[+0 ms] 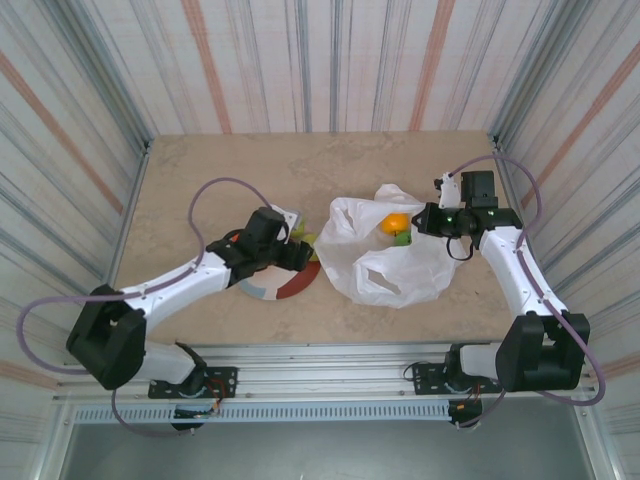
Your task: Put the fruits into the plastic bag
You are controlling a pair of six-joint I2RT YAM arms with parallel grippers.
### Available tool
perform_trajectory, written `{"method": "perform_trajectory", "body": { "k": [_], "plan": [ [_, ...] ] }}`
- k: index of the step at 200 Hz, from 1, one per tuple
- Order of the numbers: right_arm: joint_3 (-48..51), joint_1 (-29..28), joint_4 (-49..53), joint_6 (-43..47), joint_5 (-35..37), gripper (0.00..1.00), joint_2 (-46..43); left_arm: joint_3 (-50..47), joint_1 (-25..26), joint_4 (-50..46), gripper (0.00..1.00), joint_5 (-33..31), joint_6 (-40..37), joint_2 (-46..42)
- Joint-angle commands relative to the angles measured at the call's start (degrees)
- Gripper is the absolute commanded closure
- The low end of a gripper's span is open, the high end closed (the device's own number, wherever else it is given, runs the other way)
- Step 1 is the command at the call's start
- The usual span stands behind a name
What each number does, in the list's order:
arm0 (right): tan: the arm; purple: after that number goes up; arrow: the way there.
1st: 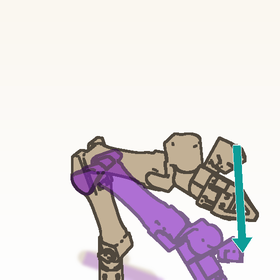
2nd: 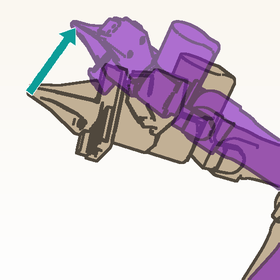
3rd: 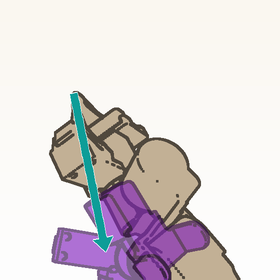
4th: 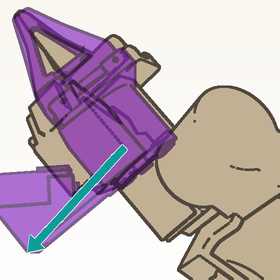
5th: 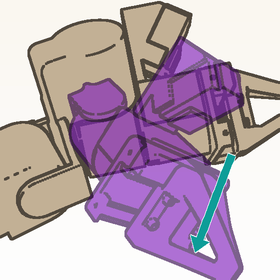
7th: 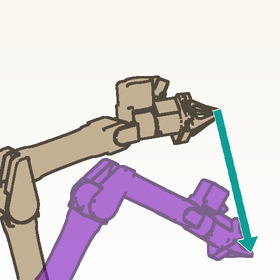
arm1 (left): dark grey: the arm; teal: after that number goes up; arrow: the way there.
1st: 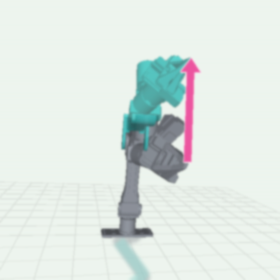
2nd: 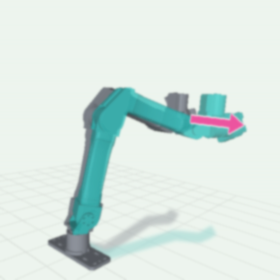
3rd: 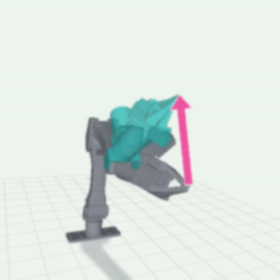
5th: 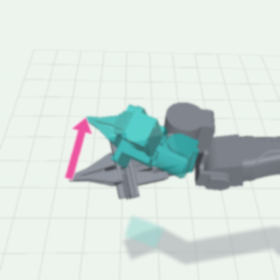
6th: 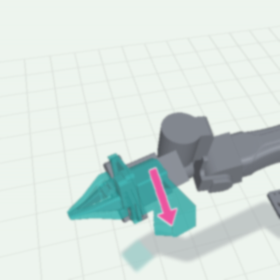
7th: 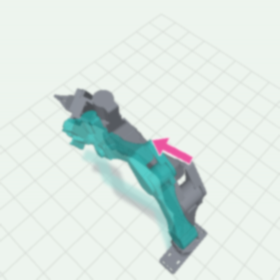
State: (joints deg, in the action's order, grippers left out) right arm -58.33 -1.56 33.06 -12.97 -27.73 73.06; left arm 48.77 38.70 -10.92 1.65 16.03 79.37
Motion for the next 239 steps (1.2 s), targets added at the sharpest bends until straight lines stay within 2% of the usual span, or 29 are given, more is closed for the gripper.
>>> {"method": "perform_trajectory", "body": {
  "k": [1, 57, 153, 239],
  "plan": [
    [-0.1, 0.7, 1.2, 1.5, 0.1, 1.0, -0.7, 1.6, 0.0, -2.0, 0.15, 1.3, -1.8, 2.4],
    [-0.3, 0.8, 1.0, 1.4, -0.3, 1.0, 0.0, 1.3, 0.3, 1.0, 0.14, 1.4, -0.3, 7.1],
    [-0.3, 1.0, 1.1, 1.3, -0.3, 1.0, -0.4, 8.0, 0.7, 3.1, 0.1, 1.7, -0.2, 17.7],
    [-1.0, 1.1, 1.5, 1.4, -0.7, 1.0, -0.2, 10.1, 0.8, 6.4, 0.1, 0.7, 1.1, 22.2]
  ]
}}
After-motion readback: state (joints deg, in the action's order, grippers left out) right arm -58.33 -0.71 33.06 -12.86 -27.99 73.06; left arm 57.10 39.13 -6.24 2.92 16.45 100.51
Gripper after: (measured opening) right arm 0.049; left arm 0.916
